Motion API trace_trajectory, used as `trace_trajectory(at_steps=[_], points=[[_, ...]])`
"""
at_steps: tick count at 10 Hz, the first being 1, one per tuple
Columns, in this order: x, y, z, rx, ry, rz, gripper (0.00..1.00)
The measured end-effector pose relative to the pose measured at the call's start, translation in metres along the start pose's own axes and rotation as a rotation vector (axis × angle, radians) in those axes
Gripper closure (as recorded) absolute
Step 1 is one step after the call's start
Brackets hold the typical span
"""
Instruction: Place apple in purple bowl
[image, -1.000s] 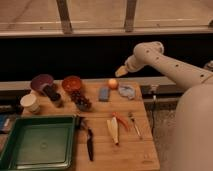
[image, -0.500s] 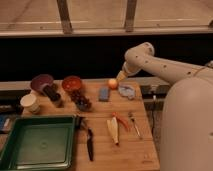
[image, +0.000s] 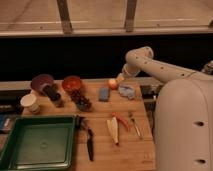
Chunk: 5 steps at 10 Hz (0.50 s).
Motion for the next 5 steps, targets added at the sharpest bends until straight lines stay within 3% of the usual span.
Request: trace_trajectory(at_steps=[3,5], points=[[-0.017,0.004,0.015,-0.038,-0.016,-0.019,0.3],[-0.024,0.006,0.026,-0.054,-0.002,-0.043,0.3]])
